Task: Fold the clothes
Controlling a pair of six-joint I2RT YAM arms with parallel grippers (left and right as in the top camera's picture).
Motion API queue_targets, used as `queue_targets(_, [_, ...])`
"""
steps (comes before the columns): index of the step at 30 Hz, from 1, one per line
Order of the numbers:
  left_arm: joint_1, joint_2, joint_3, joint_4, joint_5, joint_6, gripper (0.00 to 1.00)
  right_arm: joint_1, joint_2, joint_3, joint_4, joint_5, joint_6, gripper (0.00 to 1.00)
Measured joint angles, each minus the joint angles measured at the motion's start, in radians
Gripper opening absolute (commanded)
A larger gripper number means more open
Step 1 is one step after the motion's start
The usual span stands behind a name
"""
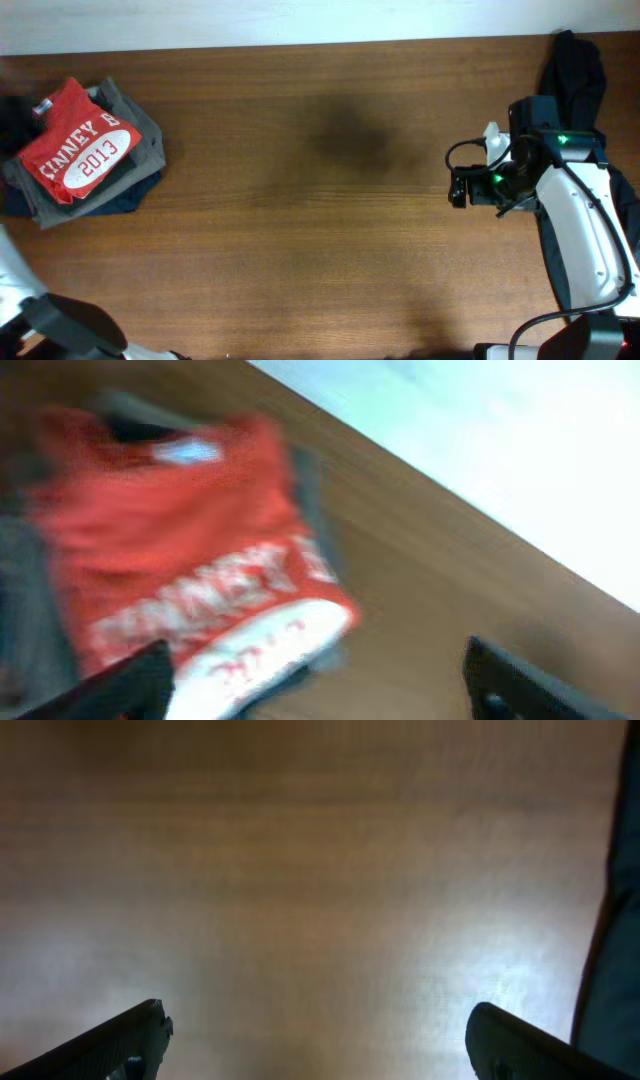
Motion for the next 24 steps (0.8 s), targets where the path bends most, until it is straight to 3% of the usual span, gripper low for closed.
queue_targets(6, [-0.229, 0.000, 0.000, -0.106, -0.032, 0.043, 0.99, 0.000, 0.000, 0.000, 0.190, -0.095, 0.002, 0.99])
queue_targets(10, [-0.372, 0.001, 0.000, -0.202, -0.085, 0.085, 0.99, 0.000, 0.000, 0.000, 0.222, -0.159, 0.002, 0.99])
queue_targets(16, [-0.513, 0.001, 0.000, -0.394, -0.132, 0.118, 0.99, 0.000, 0.000, 0.002, 0.128, -0.190, 0.001, 0.99])
queue_targets(24, [-0.529, -0.003, -0.001, -0.618, -0.177, 0.123, 0.99, 0.000, -0.079, 0.002, -0.026, -0.122, 0.050, 0.99])
